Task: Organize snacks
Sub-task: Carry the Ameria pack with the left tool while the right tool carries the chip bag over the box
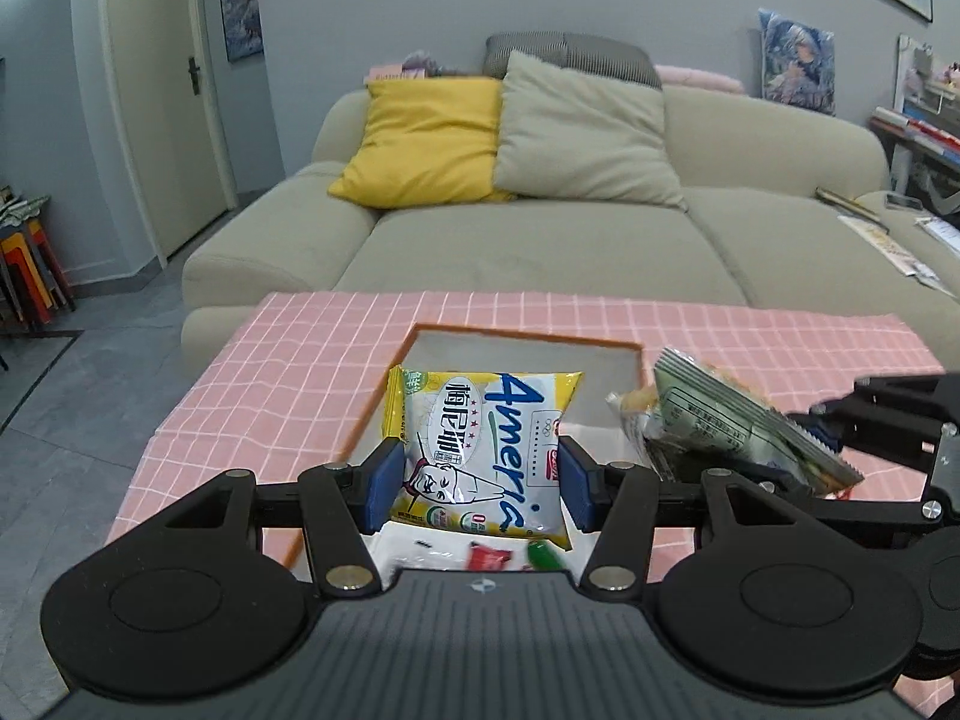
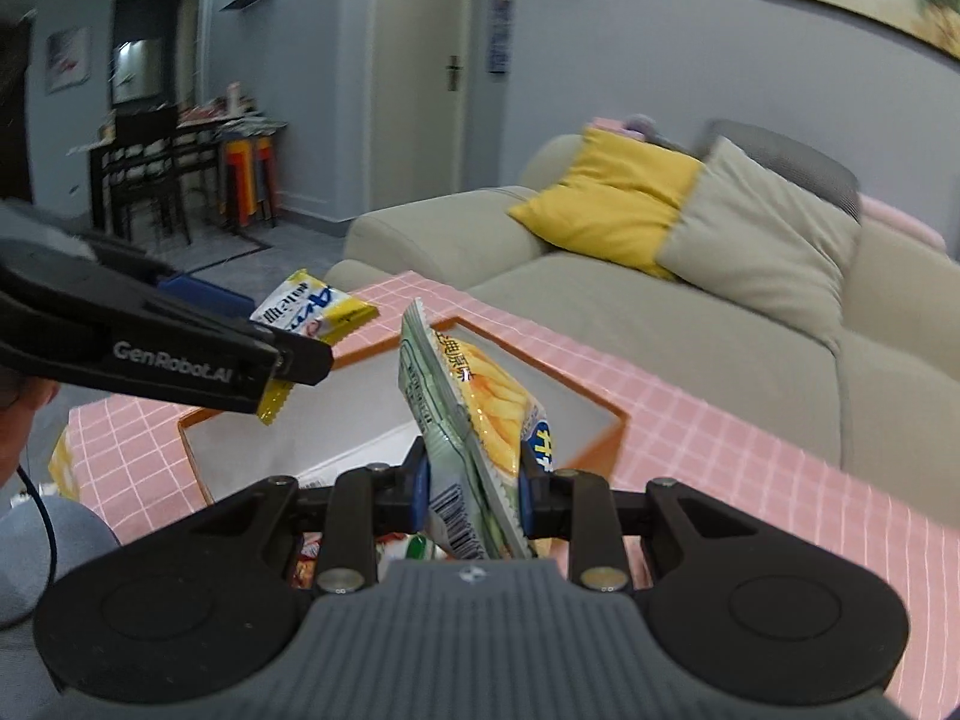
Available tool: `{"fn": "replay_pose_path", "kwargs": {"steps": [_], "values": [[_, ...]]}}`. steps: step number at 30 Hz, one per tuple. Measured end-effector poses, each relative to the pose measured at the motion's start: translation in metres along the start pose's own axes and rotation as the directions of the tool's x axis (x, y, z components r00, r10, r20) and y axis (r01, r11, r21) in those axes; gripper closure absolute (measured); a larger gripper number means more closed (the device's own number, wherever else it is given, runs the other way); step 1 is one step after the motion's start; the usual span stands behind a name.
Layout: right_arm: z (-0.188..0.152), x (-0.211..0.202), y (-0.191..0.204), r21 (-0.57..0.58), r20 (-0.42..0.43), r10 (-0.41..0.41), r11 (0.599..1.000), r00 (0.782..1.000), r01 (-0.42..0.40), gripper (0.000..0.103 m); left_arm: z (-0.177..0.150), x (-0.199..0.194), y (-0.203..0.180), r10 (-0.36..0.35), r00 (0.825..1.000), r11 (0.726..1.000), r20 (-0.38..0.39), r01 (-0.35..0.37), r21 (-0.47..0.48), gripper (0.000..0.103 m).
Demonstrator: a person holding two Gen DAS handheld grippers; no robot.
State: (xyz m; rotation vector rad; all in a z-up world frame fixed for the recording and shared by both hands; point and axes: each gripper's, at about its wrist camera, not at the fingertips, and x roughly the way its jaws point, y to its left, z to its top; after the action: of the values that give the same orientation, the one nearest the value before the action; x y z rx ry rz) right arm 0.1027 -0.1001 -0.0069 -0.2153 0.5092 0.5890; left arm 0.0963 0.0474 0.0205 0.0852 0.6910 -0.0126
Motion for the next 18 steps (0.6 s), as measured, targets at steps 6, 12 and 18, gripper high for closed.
{"fn": "replay_pose_path", "kwargs": {"steps": [6,12,18], "values": [[0.017,0.032,0.017,-0.132,-0.025,0.019,0.991,0.999,-0.023,0.079,0.004,0.022,0.019,0.006,0.997,1.0,-0.076,-0.004,0.027,0.041],[0.021,0.069,0.03,-0.3,-0.077,0.005,0.953,0.997,-0.028,0.079,0.002,0.05,0.03,0.007,0.986,0.995,-0.164,0.008,0.095,0.041],[0.021,0.099,0.035,-0.411,-0.136,-0.006,0.91,0.991,-0.051,0.079,-0.006,0.078,0.033,0.021,0.97,0.99,-0.242,0.014,0.142,0.041]]}}
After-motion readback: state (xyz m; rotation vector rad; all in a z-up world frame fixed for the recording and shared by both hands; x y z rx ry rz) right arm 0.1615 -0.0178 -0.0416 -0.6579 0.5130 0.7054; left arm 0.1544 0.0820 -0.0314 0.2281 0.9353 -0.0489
